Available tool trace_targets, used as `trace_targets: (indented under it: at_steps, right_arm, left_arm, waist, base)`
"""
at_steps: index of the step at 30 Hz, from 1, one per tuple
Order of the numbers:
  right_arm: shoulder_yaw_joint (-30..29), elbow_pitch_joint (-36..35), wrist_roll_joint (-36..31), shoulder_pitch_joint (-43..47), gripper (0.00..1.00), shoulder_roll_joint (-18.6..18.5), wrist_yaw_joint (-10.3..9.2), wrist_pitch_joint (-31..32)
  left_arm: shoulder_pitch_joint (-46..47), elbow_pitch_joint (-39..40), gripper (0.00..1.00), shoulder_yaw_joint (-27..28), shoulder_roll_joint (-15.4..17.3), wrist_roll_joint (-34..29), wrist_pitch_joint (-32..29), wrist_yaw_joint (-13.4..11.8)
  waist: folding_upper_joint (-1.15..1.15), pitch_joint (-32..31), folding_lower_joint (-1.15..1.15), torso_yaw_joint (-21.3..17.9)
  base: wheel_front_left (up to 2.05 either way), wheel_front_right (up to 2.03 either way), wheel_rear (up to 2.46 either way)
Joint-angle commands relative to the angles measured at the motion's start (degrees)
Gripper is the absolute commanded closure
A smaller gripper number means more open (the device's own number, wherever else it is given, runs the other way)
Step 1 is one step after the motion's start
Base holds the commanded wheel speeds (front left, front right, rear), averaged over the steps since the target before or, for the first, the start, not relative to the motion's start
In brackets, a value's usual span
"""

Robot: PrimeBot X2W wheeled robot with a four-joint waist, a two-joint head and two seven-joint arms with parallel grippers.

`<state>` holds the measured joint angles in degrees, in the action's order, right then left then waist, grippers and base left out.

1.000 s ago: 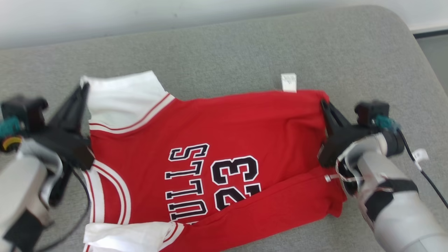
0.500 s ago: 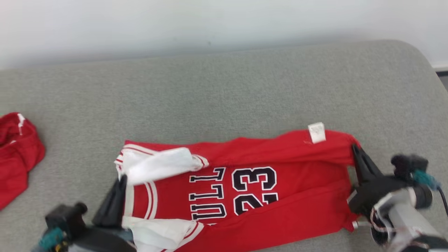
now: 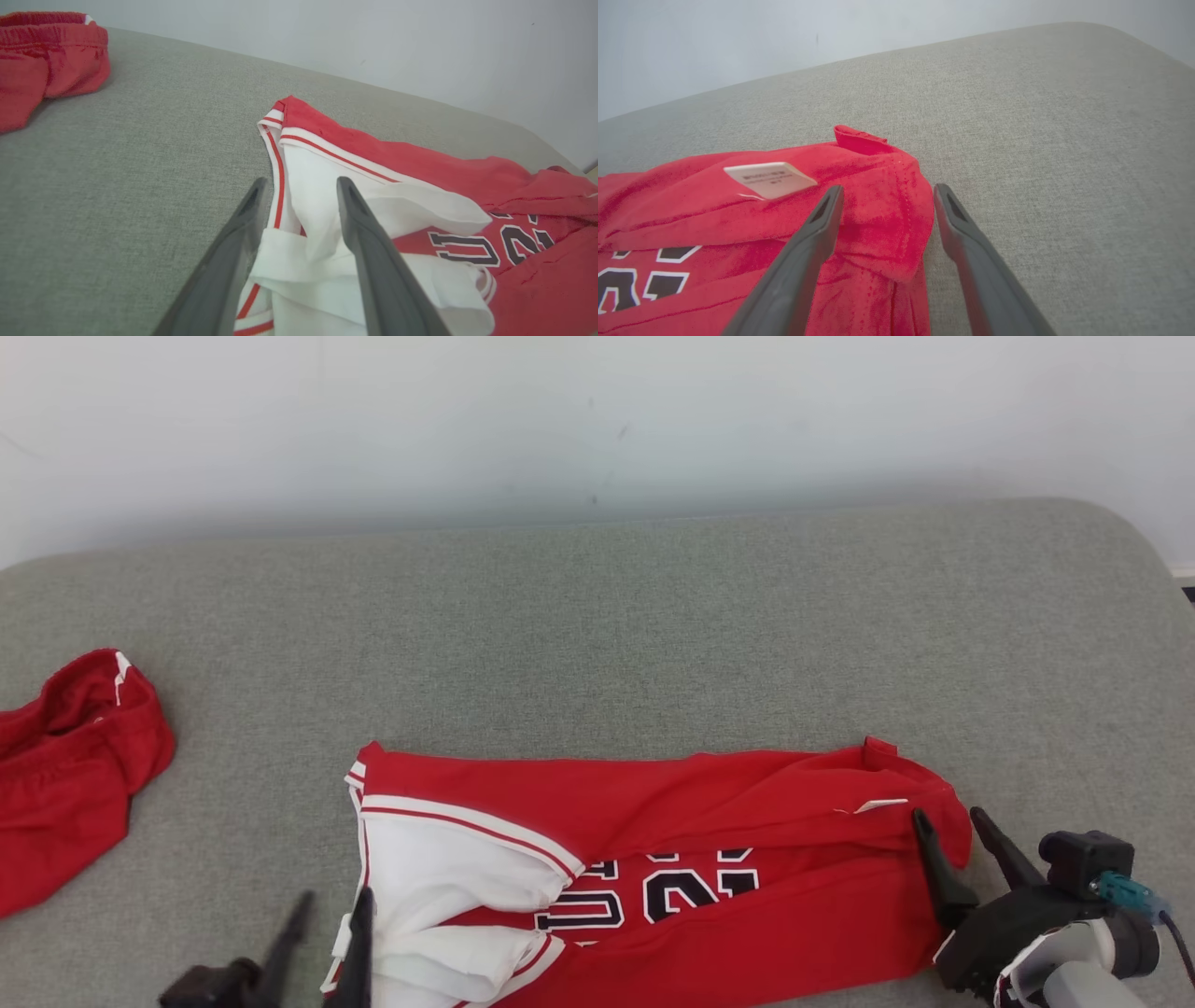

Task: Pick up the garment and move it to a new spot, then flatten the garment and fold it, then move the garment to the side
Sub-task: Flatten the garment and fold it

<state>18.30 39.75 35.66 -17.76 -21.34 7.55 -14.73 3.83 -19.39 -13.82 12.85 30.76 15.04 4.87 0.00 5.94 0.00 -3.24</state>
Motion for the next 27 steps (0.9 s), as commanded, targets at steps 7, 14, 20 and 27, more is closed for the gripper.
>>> trace_targets:
  at_steps: [7,14,20,27]
  right_arm:
    - [-2.97,-0.36,-3.45,-0.75,0.0,0.27,-0.15,-0.33]
    - [-3.04,9.0,-8.31,-3.56,0.0,3.59,-0.15,2.94]
    - [-4.19,16.36,-10.65,-5.35,0.0,4.7,-0.15,3.21]
    - [-2.81,20.43,-9.47,-6.31,0.13,6.63,-0.15,5.08]
  left_arm:
    - [-4.02,8.46,0.0,11.04,-4.34,-13.35,0.11,-1.06]
    - [-6.59,10.07,0.0,16.89,-8.44,-18.78,0.11,0.25]
    - [-7.29,9.55,0.0,18.59,-9.64,-19.8,0.11,1.06]
    - [-7.01,9.39,0.0,19.1,-9.99,-20.18,0.11,1.52]
  waist:
    - [0.0,-1.08,0.0,0.32]
    - [0.0,-2.1,0.0,1.43]
    - [0.0,-2.18,0.0,2.28]
    - [0.0,-1.97,0.0,2.85]
  base:
    - [0.0,0.0,0.0]
    - [0.0,0.0,0.0]
    - [0.0,0.0,0.0]
    - [0.0,0.0,0.0]
